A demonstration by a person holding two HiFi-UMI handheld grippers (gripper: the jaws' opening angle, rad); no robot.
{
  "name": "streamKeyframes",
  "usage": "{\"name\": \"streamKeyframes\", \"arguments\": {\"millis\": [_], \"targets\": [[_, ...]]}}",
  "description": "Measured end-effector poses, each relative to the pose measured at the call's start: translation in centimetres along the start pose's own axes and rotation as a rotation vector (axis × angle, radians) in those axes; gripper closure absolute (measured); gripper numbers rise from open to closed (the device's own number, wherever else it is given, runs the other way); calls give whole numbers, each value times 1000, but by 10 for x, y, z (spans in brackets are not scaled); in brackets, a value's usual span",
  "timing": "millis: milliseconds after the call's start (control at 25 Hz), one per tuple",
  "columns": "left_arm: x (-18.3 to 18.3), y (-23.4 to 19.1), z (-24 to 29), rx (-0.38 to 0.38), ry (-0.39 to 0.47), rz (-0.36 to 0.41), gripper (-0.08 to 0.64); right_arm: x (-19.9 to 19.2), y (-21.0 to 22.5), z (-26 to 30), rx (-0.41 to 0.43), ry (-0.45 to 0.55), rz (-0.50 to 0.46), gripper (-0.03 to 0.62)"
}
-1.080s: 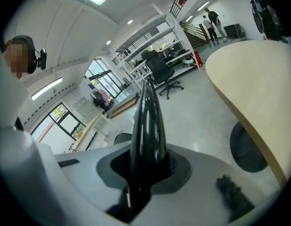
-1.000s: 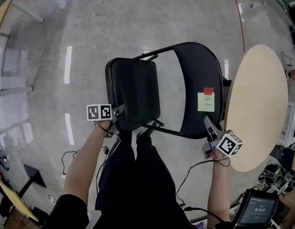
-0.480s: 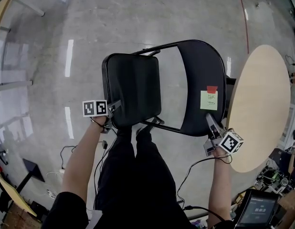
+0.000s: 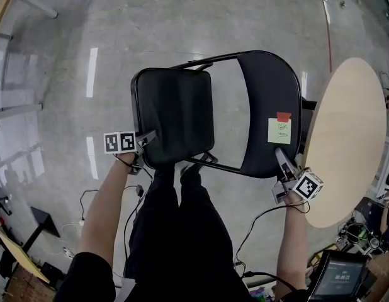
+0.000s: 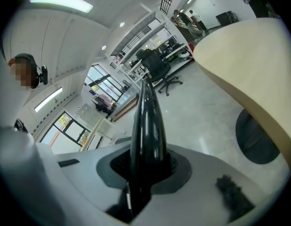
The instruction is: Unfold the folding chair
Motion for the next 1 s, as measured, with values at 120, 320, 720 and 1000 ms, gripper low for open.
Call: {"name": "streamKeyframes", "arguments": {"millis": [120, 320, 720, 1000], "targets": [[1, -1, 0, -8, 1, 0, 305, 0, 5, 0, 7, 2, 4, 526], [0, -6, 1, -18, 7, 1, 305, -4, 8, 2, 19, 5, 14, 526], [1, -18, 3, -41, 10, -7, 305, -10, 18, 6, 37, 14, 29, 526], [1, -27, 2, -58, 13, -9, 304, -12, 22, 8, 55, 20, 33, 526]]}}
Point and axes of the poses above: the fingertips, and each gripper's own axes: z forward along the fingers, y to its right, x out of its top, the point moved 2 cm from there along -z, backward along the fingers, and after that the axes turned 8 degrees about -z, right-handed, at the moved point
